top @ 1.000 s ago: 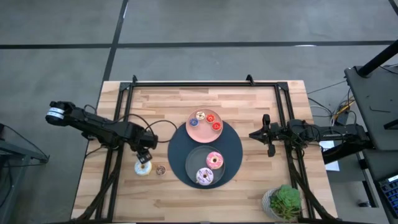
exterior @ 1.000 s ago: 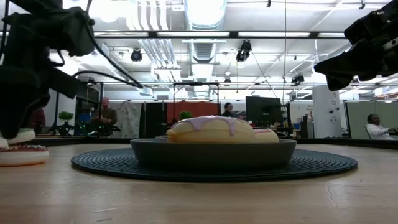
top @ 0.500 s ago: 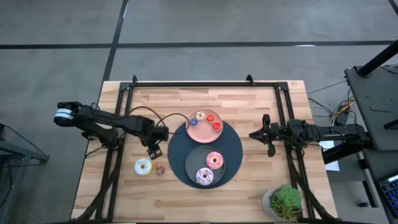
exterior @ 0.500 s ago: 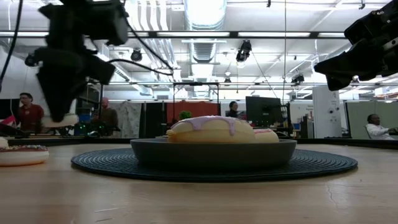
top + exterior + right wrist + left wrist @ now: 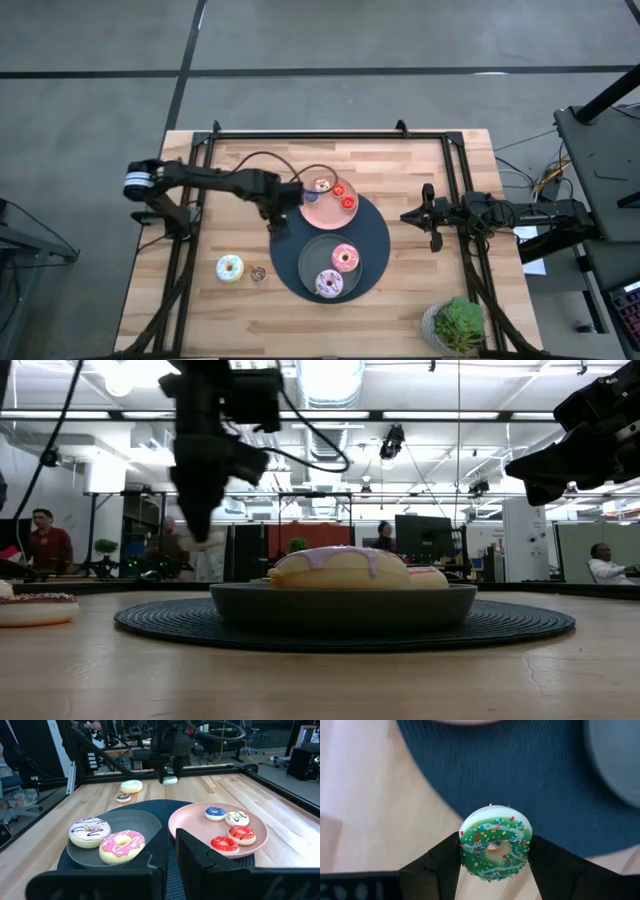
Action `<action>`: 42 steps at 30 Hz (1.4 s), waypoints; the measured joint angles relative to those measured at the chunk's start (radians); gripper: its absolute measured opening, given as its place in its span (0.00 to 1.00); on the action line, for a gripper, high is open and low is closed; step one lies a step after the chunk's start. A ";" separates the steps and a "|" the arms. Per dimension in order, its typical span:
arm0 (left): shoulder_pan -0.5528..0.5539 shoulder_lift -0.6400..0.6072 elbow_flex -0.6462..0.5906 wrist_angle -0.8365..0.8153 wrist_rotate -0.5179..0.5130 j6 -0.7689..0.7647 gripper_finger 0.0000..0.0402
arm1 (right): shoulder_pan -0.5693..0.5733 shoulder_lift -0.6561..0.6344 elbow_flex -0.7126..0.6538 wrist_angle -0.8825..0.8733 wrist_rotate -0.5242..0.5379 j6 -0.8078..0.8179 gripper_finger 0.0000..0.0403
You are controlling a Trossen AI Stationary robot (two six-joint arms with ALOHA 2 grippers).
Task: Pick & Place donuts
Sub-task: Put the small green donut on the pink plate
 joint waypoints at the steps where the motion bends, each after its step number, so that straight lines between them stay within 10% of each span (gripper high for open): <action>1: 0.005 0.021 0.024 -0.001 0.000 0.015 0.47 | 0.000 0.000 0.000 0.000 0.000 0.000 0.07; 42: 0.066 0.526 0.610 0.064 0.049 0.198 0.47 | 0.000 0.000 0.000 0.000 0.000 0.000 0.07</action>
